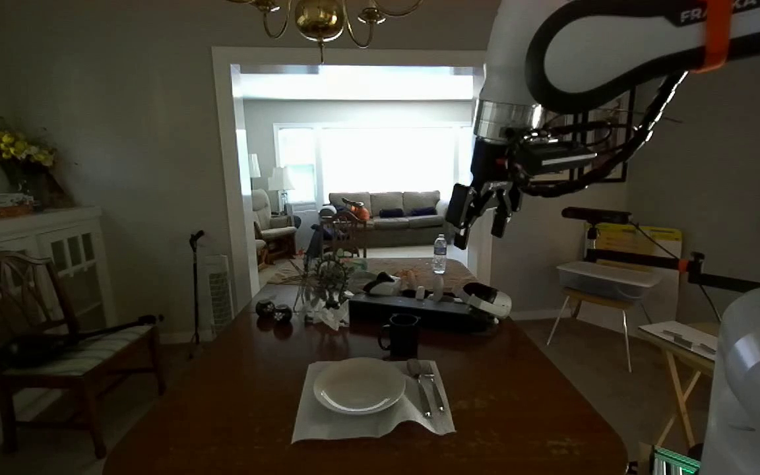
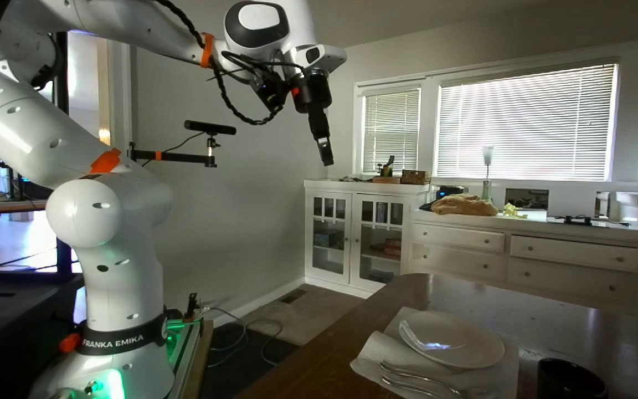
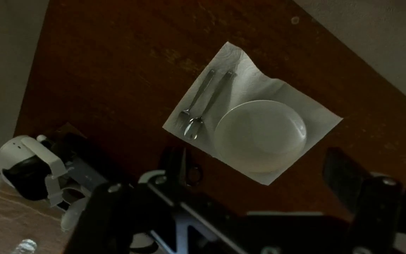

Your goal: Put the silver fork on the plate.

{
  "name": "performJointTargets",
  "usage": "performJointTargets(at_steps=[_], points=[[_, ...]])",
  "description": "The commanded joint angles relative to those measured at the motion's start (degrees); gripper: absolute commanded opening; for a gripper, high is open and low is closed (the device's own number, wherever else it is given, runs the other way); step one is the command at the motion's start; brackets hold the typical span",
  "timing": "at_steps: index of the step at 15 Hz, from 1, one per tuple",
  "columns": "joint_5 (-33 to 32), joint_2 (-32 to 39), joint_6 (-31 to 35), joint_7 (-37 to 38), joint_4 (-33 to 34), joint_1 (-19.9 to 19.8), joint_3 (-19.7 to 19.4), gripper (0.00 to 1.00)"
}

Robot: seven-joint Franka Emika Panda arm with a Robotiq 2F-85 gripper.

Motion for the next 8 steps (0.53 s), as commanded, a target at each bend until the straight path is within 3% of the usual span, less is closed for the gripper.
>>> performJointTargets(at_steps=[1, 6, 8], points=[[0.36, 3.37, 3.81, 4.12, -2.23, -5.00, -3.38, 1.00], [-0.51, 10.64, 13.81, 12.30, -7.29, -12.91, -4.90, 1.00], [-0.50, 14.76, 17.87, 14.82, -8.71, -14.40, -4.50, 1.00]])
